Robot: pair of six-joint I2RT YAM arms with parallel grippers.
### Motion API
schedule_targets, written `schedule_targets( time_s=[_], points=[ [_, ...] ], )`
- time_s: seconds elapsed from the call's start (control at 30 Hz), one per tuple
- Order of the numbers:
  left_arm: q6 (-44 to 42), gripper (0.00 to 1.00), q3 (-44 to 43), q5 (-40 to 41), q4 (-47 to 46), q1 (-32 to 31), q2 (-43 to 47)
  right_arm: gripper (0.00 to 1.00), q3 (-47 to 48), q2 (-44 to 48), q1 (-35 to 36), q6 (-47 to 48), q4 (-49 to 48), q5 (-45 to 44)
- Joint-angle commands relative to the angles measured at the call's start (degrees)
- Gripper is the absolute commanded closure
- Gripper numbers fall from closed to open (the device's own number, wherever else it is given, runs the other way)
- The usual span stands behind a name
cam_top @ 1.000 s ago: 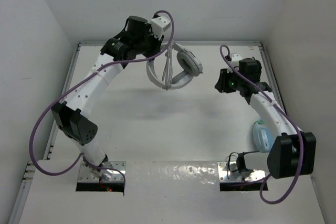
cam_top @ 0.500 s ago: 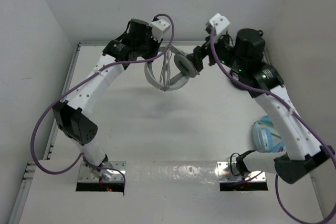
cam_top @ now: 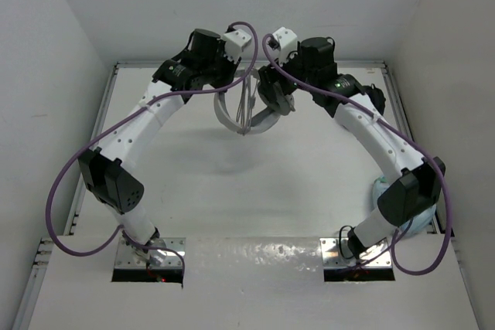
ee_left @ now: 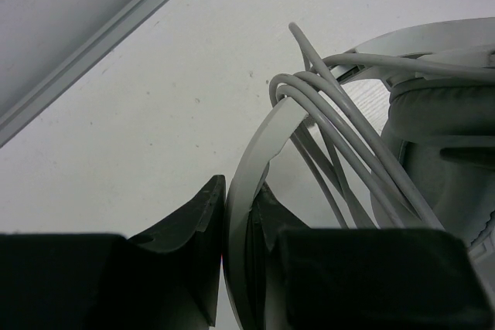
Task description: Wrap the headphones
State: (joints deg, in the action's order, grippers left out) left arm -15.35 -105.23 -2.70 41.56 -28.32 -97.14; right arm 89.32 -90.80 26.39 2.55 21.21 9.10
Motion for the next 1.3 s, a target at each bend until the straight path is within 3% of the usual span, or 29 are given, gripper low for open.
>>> schedule_targets(
  time_s=[0.0, 0.13, 0.3, 0.43, 0.5, 0.53, 0.6, 0.63, 0.67, 0.7, 0.73, 0.77, 0.83, 1.0, 1.1, 1.2, 1.27],
  points=[
    [1.5, 1.00, -1.2, -0.5, -6.2, -0.4, 1.0, 0.06, 3.1, -0.2, 0.2, -0.2, 5.1, 4.2],
    [1.6, 1.00, -1.1, -0.6, -6.1, -0.4, 0.6, 0.09, 2.4, -0.2, 0.2, 1.1, 7.8, 6.4],
    [2.4, 1.00, -2.3, -1.7, -6.3, -0.4, 0.0, 0.19, -0.7, -0.8, 0.1, 1.2, 5.4, 2.2],
    [3.5, 1.00, -2.9, -3.2, -6.2, -0.4, 0.2, 0.64, 1.5, -3.0, 0.2, 0.4, 6.0, -0.6],
    [3.6, 1.00, -3.6, -4.1, -6.2, -0.4, 0.1, 0.80, 2.4, -4.8, 0.2, -1.6, 5.7, -6.4],
    [3.4, 1.00, -3.8, -4.8, -6.2, -0.4, -0.1, 1.00, 2.5, -5.2, 0.1, -2.2, 5.2, -8.8],
    [1.5, 0.99, -3.4, -6.1, -5.9, -0.3, -0.3, 1.00, 2.8, -5.3, -0.1, -5.1, 4.7, -13.1],
    [0.9, 0.90, -3.2, -7.2, -5.4, -0.4, -0.6, 1.00, 2.9, -5.1, -0.2, -5.7, 4.5, -13.6],
    [0.6, 0.77, -2.9, -7.9, -4.8, -0.3, -0.6, 1.00, 2.8, -4.2, -0.2, -6.2, 4.3, -14.3],
    [-0.4, 0.45, -2.4, -9.0, -3.5, -0.3, -0.7, 1.00, 2.4, -3.6, -0.2, -7.3, 4.3, -15.0],
    [-0.6, 0.35, -2.4, -10.8, -3.0, -0.2, -0.7, 1.00, 0.1, -2.1, -0.2, -7.9, 3.9, -16.4],
    [-0.3, 0.18, -2.4, -11.7, -2.5, -0.2, -0.6, 1.00, -1.8, -1.1, -0.5, -8.3, 3.2, -16.7],
    [0.5, 0.03, -3.7, -14.0, -2.5, 0.2, -0.5, 1.00, -5.1, 0.6, -0.6, -8.5, 1.6, -16.5],
    [6.4, 0.00, -12.3, -17.9, -0.1, 6.6, -1.7, 1.00, -7.6, 3.3, -0.7, -11.1, 8.6, -15.9],
    [6.3, 0.00, -18.7, -14.5, 4.1, 10.8, -2.3, 1.00, -9.2, 6.5, -0.6, -13.7, 12.0, -14.4],
    [4.2, 0.00, -17.0, -8.2, 6.3, 12.0, 0.3, 1.00, -10.8, 9.9, 0.0, -16.1, 15.2, -13.5],
    [4.4, 0.00, -14.1, -8.4, 6.1, 12.6, 1.9, 1.00, -10.9, 11.2, 0.0, -16.3, 17.4, -12.8]
  ],
)
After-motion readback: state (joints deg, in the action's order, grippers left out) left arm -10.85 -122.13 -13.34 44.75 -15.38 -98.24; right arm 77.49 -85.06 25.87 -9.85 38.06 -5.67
